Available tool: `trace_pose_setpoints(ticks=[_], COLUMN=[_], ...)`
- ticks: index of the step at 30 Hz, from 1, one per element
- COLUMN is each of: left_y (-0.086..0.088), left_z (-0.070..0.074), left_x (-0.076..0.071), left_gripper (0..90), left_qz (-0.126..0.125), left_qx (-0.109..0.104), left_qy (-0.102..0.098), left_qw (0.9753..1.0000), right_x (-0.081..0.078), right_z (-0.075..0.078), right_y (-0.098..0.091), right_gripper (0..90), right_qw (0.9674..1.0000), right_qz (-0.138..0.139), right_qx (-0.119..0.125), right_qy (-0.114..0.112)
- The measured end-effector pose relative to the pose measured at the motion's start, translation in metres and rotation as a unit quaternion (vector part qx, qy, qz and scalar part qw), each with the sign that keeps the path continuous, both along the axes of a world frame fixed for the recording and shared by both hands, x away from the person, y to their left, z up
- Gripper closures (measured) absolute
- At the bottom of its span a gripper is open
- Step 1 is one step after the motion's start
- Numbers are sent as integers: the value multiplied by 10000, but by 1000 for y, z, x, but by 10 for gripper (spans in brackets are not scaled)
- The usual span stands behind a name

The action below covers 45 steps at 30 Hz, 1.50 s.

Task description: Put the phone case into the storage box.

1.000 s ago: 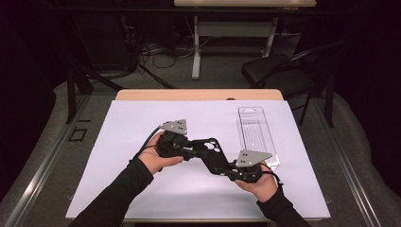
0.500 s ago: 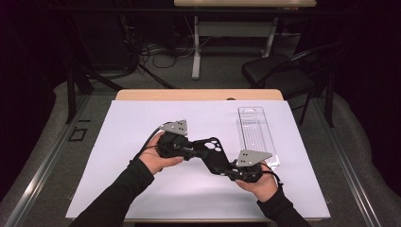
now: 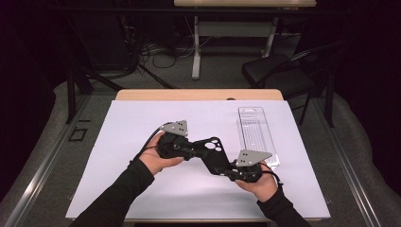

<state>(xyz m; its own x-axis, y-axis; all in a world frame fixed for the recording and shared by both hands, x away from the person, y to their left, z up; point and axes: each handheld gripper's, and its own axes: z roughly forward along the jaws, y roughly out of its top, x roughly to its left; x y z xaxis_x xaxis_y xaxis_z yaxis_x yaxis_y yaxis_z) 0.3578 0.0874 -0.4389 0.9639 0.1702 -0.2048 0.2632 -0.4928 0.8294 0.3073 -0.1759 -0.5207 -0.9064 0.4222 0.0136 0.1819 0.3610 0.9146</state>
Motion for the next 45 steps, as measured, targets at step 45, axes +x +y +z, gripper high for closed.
trace_pose_setpoints(ticks=[45], left_y=[5], left_z=[2], left_x=[3], left_gripper=[814], left_qz=[448], left_qx=[488], left_qy=[503], left_qw=[9965], right_x=[-2], right_z=[5], right_y=[0], right_gripper=[555], right_qw=[9994], right_qz=[-343], right_qx=[21], right_qy=[-27])
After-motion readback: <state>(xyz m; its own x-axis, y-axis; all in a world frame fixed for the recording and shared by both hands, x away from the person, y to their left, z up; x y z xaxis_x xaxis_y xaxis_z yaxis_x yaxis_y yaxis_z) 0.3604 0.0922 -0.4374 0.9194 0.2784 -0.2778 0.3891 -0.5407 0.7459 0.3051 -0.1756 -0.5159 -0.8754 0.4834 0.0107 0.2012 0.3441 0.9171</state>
